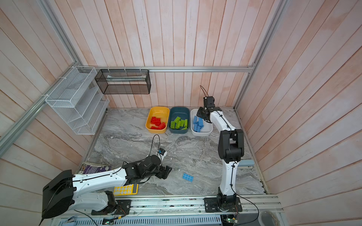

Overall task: Sort the legos into containers by color
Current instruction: Place the lego in the container, then pick up the lego from the middle-left of the table.

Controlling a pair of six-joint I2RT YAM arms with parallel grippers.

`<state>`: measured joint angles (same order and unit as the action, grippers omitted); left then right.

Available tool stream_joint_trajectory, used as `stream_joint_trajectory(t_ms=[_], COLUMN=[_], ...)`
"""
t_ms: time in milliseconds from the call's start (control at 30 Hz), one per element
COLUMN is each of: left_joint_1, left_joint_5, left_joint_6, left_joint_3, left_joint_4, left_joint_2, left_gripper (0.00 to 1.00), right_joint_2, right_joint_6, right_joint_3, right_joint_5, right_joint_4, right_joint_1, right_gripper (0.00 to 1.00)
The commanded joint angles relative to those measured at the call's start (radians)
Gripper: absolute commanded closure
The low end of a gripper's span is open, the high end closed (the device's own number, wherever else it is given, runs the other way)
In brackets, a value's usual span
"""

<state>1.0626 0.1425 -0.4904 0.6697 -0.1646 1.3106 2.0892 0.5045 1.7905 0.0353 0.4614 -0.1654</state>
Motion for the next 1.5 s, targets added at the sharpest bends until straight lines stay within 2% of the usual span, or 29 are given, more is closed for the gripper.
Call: stream_joint_trajectory(t_ms=[0,133,233,367,500,567,667,867,1067,1233,1467], left_joint_1=[0.026,0.064,0.095,0.142,0.182,0.200,0.219,0.256,0.264,0.266,0.266], left_joint_5=[0.030,0.051,0.082,0.129,0.123,0.120,0.145,0.155,0.096,0.102,0.110], left_joint_6=[0.009,0.001,-0.031,-0.077,-0.101,-0.119,-0.160,-0.186,-0.188,-0.200,-0.195], left_joint_3=[0.055,0.090,0.110,0.141,0.190,0.227,0.296,0.422,0.486,0.534,0.591], left_joint_4=[-0.020,-0.043,-0.050,-0.054,-0.055,-0.063,-0.102,-0.163,-0.164,-0.208,-0.245], left_joint_2=[0.026,0.057,0.077,0.128,0.205,0.255,0.338,0.486,0.561,0.621,0.682], left_gripper=[0.12,0.12,0.12,0.12,0.12,0.12,0.11,0.08,0.08,0.08,0.15], right_joint_2=[-0.003,-0.071,-0.154,-0.326,-0.486,-0.561,-0.670,-0.807,-0.875,-0.908,-0.935], right_joint_6=[-0.017,-0.025,-0.026,-0.016,-0.005,-0.004,-0.006,-0.007,-0.033,-0.044,-0.056], right_joint_3=[0.030,-0.017,-0.082,-0.243,-0.390,-0.460,-0.569,-0.675,-0.732,-0.754,-0.773], right_joint_5=[0.012,0.015,0.024,0.050,0.079,0.100,0.118,0.148,0.133,0.135,0.127], right_joint_4=[-0.005,-0.032,-0.066,-0.163,-0.221,-0.243,-0.282,-0.285,-0.258,-0.249,-0.239], right_joint_1=[0.000,-0.001,0.000,-0.001,0.000,-0.001,-0.002,-0.003,-0.002,-0.002,-0.002], right_gripper=[0.44,0.32,0.29,0.23,0.17,0.08,0.01,0.01,0.01,0.01,0.02])
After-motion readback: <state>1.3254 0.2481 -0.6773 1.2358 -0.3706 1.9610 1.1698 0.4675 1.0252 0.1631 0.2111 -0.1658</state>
